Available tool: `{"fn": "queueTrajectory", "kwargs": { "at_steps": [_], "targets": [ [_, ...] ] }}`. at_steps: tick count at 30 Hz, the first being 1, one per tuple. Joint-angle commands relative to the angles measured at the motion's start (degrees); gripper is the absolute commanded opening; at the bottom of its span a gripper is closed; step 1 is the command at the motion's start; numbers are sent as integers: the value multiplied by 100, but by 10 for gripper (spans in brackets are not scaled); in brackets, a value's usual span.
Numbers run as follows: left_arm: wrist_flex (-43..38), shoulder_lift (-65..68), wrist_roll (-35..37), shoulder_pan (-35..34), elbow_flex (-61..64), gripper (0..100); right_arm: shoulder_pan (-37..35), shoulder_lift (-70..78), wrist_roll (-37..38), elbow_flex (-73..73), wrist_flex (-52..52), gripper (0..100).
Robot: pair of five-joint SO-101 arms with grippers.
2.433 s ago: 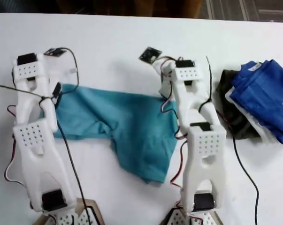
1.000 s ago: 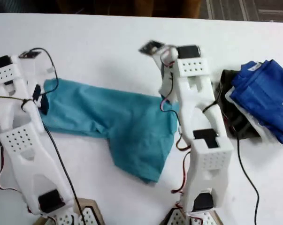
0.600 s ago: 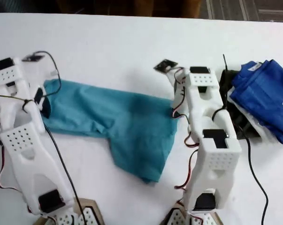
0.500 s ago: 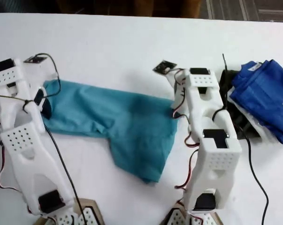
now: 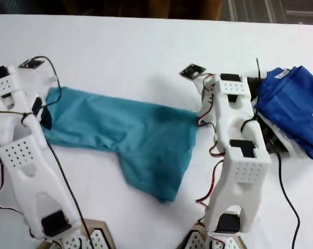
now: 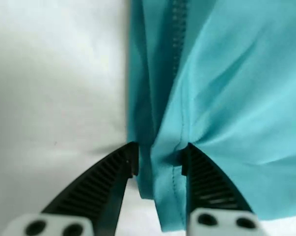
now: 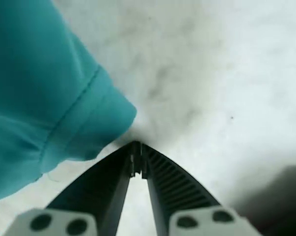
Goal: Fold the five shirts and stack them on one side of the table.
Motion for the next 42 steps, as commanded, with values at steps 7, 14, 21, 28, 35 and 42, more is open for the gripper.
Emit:
{"fn": "queueTrajectory", "kwargs": {
  "at_steps": [7, 14, 21, 28, 35, 42],
  "targets": [
    [62, -88, -53, -316, -198, 161, 145, -57, 53, -229, 31, 18],
    [35, -668, -62, -484, -198, 161, 154, -66, 44, -475, 321, 18],
    [44, -1275, -62, -571, -180, 161, 154, -66, 26, -1073, 822, 18],
    [79, -1389, -26, -571, -136, 161, 84, -75, 9, -1662, 1877, 19],
    [105, -1688, 44, -571, 163, 161, -119, -673, -475, -2022, 2914, 19],
    [70, -3411, 105, -273, 2554, 161, -822, -2642, -677, -1398, 2914, 19]
  ]
}}
